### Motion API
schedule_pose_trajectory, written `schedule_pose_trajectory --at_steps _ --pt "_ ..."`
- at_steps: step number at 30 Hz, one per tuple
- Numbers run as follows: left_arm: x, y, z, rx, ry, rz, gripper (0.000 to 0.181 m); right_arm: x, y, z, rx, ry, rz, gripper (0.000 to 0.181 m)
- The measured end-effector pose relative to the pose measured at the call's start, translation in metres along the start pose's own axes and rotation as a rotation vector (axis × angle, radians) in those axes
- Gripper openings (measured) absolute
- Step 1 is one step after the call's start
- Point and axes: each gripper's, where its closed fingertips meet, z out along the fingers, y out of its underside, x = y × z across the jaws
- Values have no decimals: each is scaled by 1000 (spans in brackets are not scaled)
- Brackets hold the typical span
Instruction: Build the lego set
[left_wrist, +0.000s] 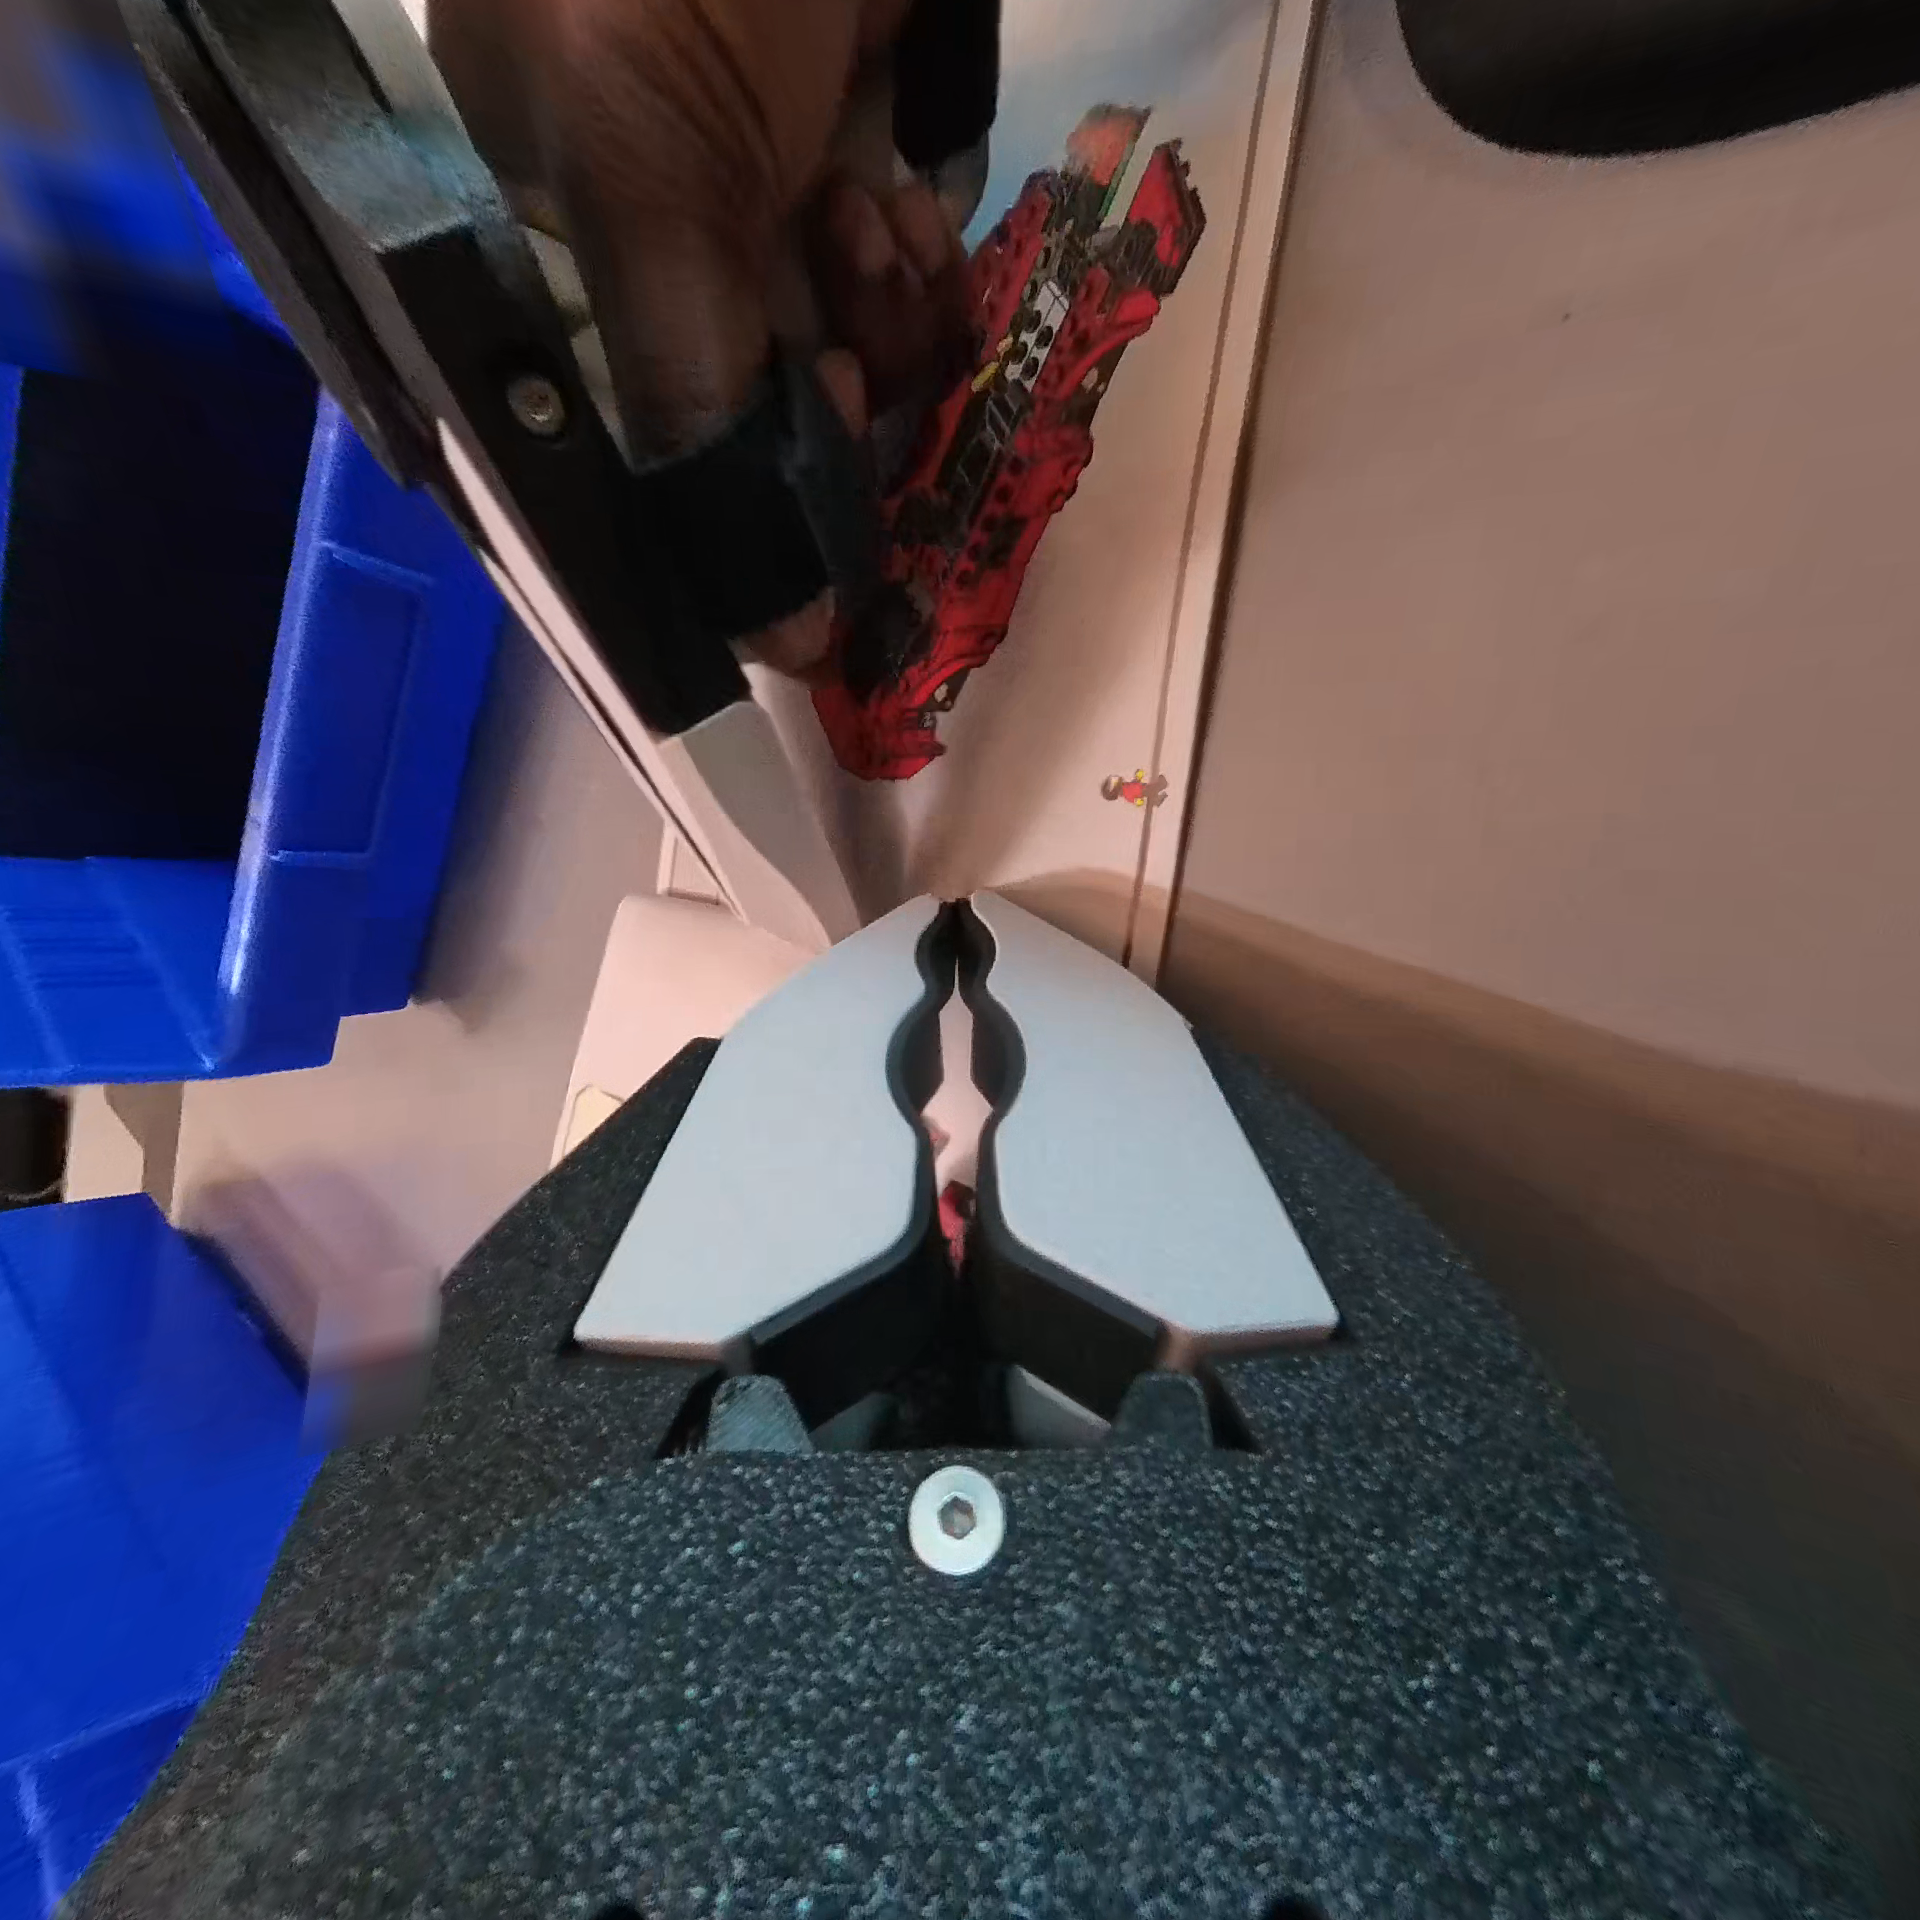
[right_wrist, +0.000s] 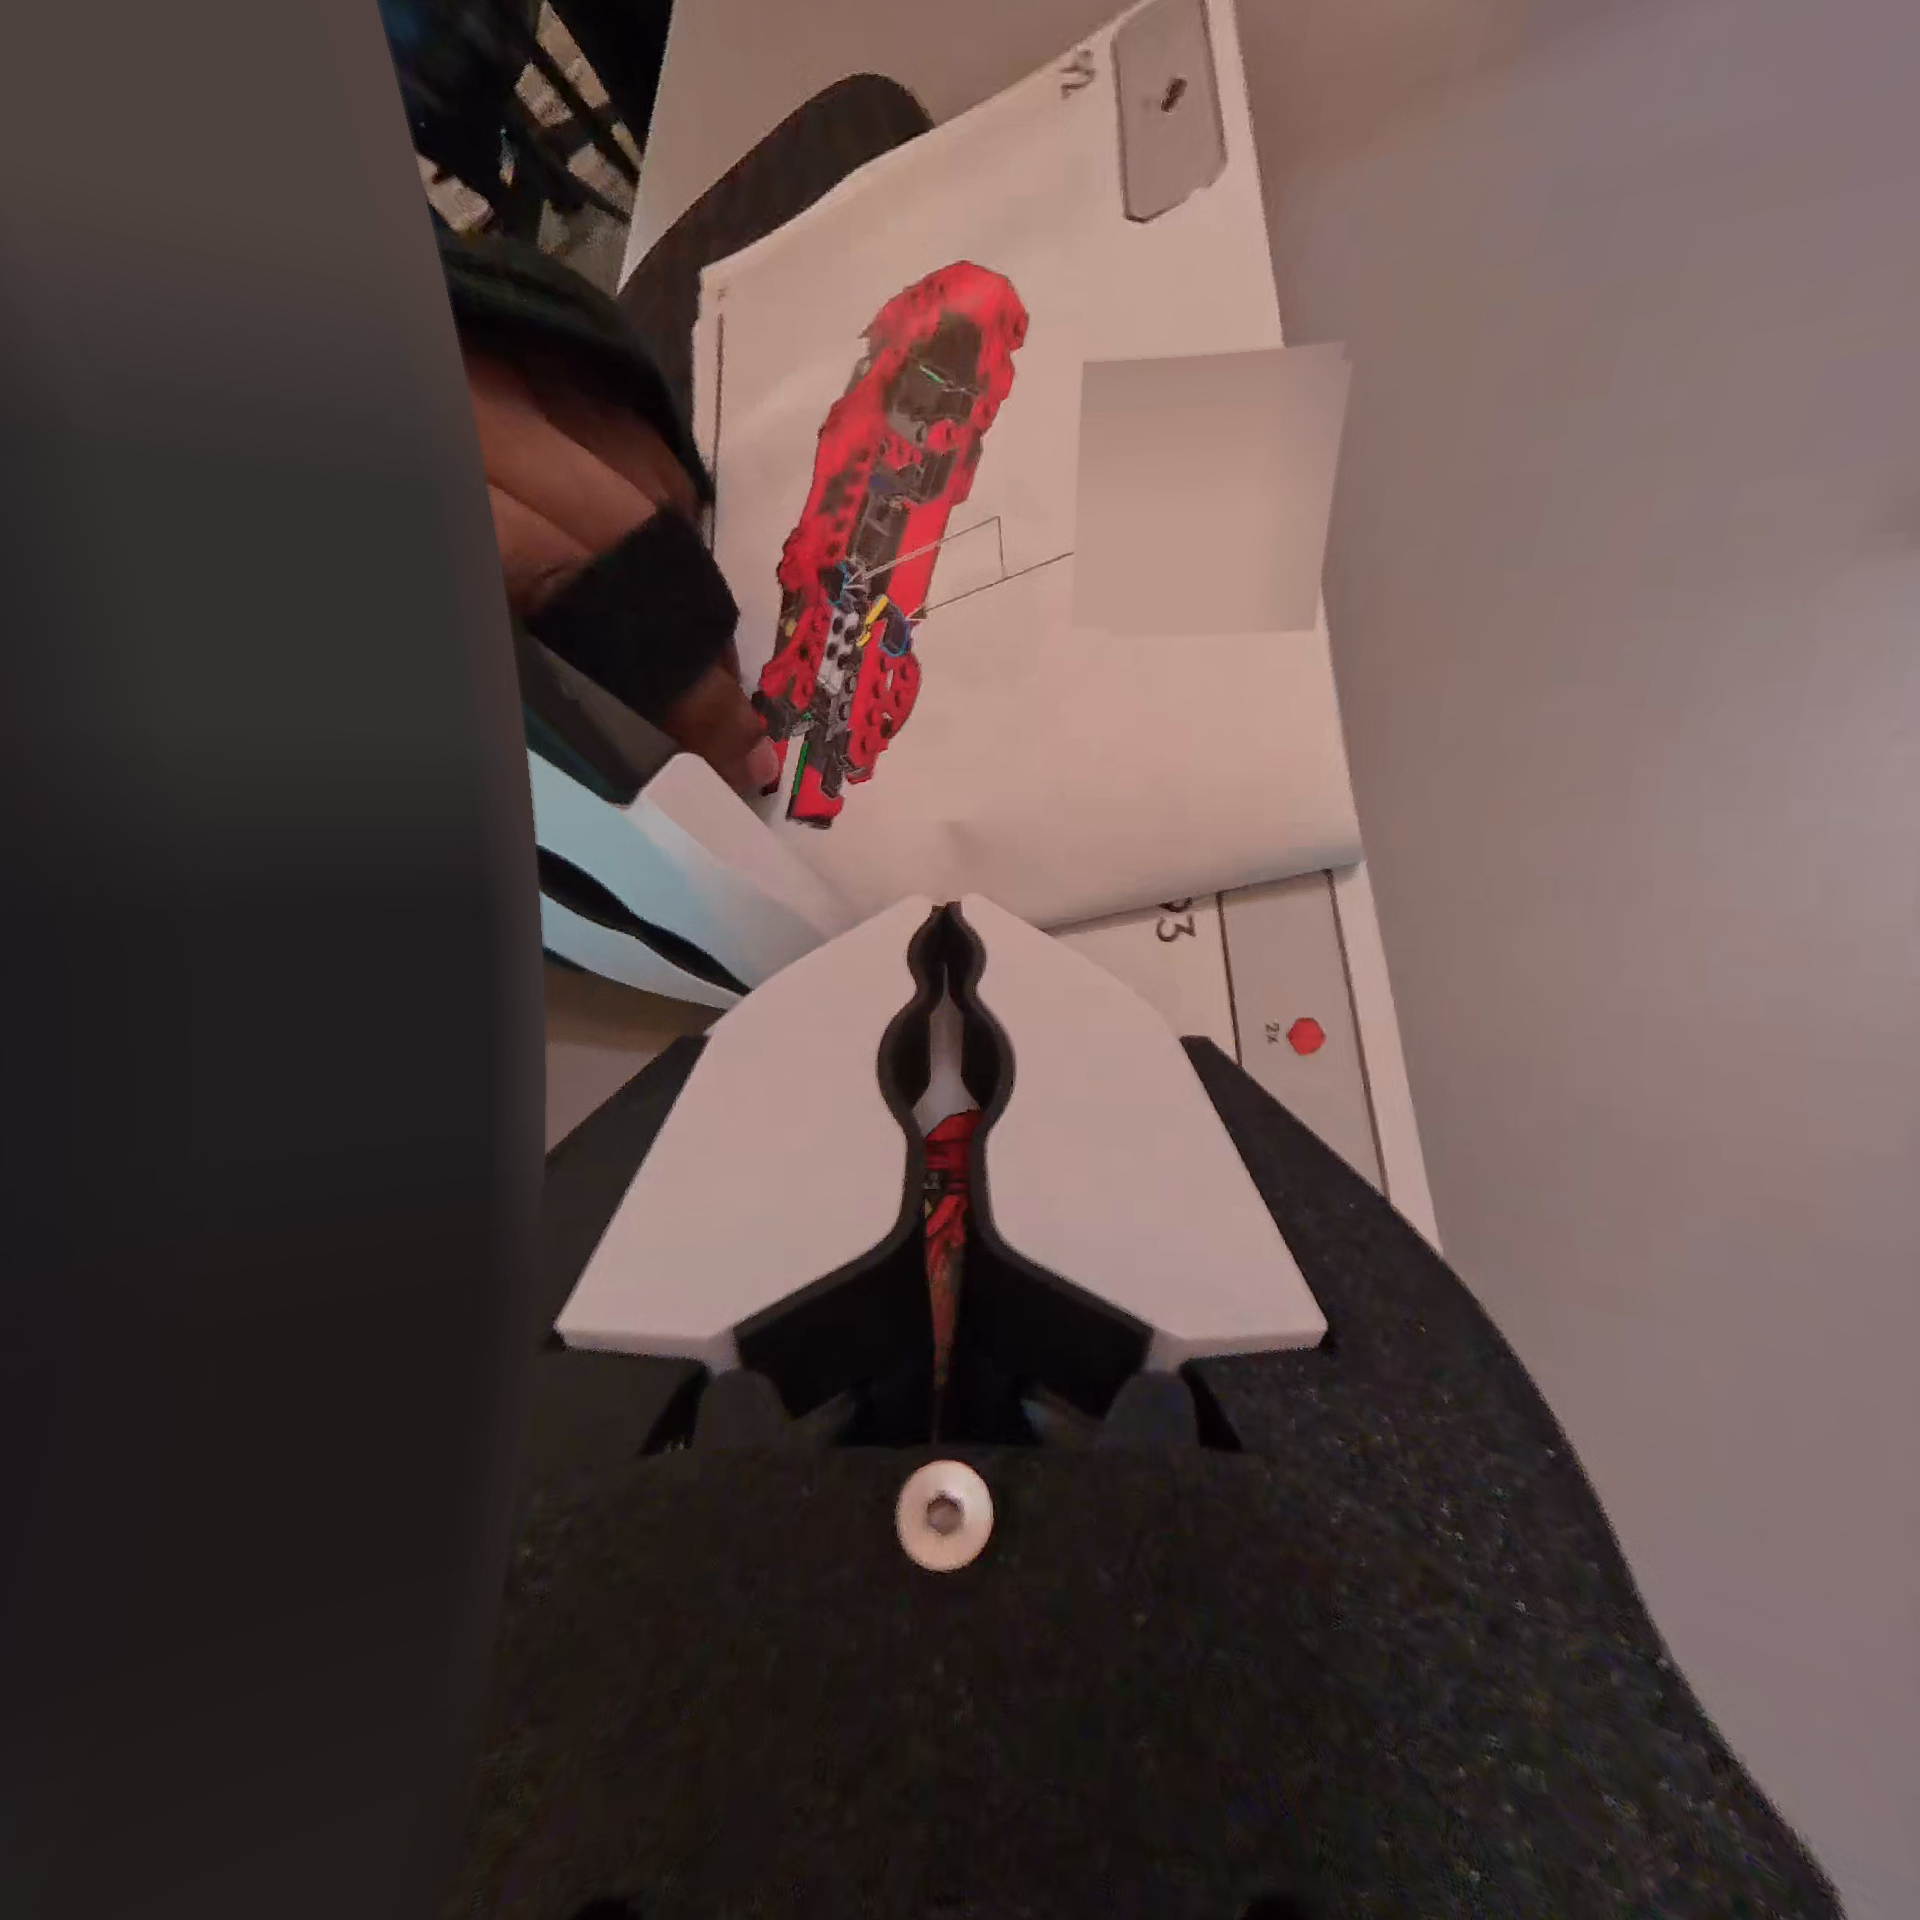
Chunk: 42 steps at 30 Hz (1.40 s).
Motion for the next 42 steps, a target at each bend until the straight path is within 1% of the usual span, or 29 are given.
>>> schedule_pose_trajectory --at_steps 5,8,9,10,11,12,13,14,16,18,20,21,22,23,24,25,27,29,31,33,35,38,40,42 --pt "-1 1 0 44 79 -93 0 11 -3 -2 28 72 42 0" --pt "-2 3 1 55 84 -115 0 27 -11 -8 92 178 55 0" --pt "-2 3 1 56 87 -122 0 24 -17 -12 143 163 36 0" --pt "-2 3 1 57 89 -125 0 10 -24 -12 197 68 5 0" --pt "-2 3 1 57 91 -129 0 -6 -22 -6 181 -31 2 0" --pt "-2 2 1 57 96 -133 0 -6 -9 3 71 -23 5 0" --pt "-2 2 1 58 96 -132 0 0 -8 6 33 30 -38 0" --pt "-2 3 1 60 93 -129 0 5 -12 6 43 63 -39 0" --pt "-2 3 1 63 93 -129 0 25 -22 1 100 138 30 0" --pt "-2 3 1 66 93 -133 0 40 -28 -4 123 226 12 0" --pt "-2 3 1 66 85 -125 0 46 -30 -6 140 285 7 0" --pt "-2 3 1 65 83 -122 0 52 -31 -9 155 340 6 0" --pt "-2 3 1 64 80 -118 0 63 -32 -15 162 443 4 0" --pt "-2 2 1 65 75 -113 0 82 -29 -25 127 601 -15 0" --pt "-2 2 1 63 66 -105 0 86 -30 -27 112 635 -45 0" --pt "-2 2 1 63 57 -98 0 81 -30 -23 110 586 -55 0" --pt "-2 2 1 62 53 -94 0 77 -30 -24 126 562 -44 0" --pt "-3 2 1 57 48 -90 0 71 -35 -28 190 514 -44 0" --pt "-3 1 1 49 -3 -45 0 64 -40 -33 246 480 -76 0" --pt "-7 0 -1 38 -94 6 0 66 -36 -37 216 526 -125 0" --pt "-10 -3 -9 41 -148 16 2 59 -33 -36 179 528 -167 0" --pt "-13 -13 -31 142 -133 -85 10 45 -28 -33 122 510 -207 0" --pt "-9 -19 -44 206 -63 -147 13 35 -27 -36 110 511 -241 0" --pt "-3 -24 -53 268 15 -194 15 28 -30 -45 143 534 -245 24"
